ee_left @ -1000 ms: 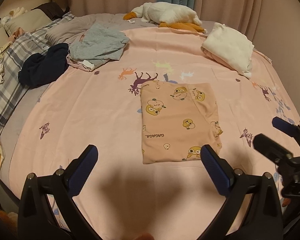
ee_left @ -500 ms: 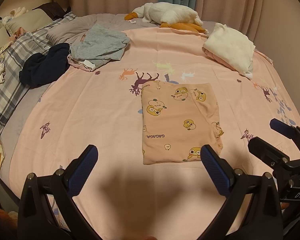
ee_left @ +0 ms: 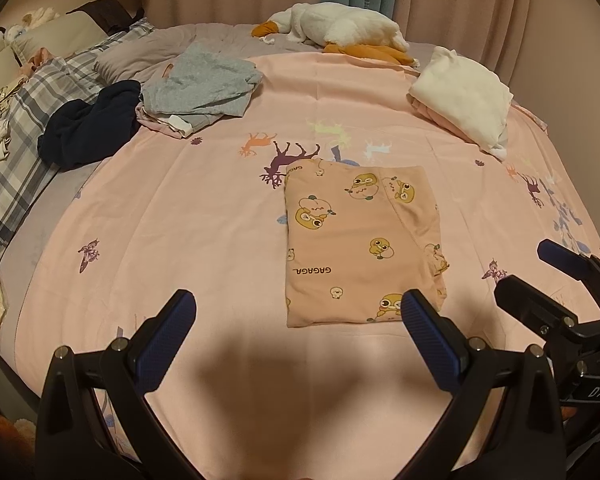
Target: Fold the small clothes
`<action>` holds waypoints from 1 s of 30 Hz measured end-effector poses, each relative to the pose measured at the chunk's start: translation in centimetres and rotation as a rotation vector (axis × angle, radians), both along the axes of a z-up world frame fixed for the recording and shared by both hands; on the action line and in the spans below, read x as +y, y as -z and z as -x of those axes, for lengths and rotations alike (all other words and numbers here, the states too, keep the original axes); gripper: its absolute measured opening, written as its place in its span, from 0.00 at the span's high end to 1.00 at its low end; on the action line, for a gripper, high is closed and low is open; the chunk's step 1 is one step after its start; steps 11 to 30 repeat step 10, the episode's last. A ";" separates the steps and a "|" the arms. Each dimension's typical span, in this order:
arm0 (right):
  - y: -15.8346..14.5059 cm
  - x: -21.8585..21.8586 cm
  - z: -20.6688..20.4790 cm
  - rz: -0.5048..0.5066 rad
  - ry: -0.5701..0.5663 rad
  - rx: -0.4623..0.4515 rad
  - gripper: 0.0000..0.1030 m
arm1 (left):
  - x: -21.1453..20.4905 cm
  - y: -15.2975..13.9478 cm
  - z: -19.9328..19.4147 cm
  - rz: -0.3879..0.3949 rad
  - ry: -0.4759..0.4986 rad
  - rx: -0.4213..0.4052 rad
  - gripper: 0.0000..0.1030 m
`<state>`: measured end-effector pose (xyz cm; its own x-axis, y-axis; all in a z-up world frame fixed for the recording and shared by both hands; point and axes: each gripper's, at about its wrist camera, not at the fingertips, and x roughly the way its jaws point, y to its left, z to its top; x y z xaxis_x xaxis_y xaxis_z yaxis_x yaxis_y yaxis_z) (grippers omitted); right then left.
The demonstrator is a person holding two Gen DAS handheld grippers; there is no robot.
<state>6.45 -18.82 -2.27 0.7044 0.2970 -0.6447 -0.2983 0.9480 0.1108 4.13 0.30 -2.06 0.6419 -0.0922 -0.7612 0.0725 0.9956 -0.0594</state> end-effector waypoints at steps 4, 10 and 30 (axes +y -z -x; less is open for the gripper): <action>0.0 0.1 0.0 -0.002 -0.001 0.001 0.01 | 0.2 0.0 0.0 0.001 0.002 0.002 0.01; -0.2 0.1 0.0 -0.009 -0.006 -0.005 0.01 | 0.3 0.0 0.0 0.003 0.001 0.004 0.01; -0.2 0.1 0.0 -0.009 -0.006 -0.005 0.01 | 0.3 0.0 0.0 0.003 0.001 0.004 0.01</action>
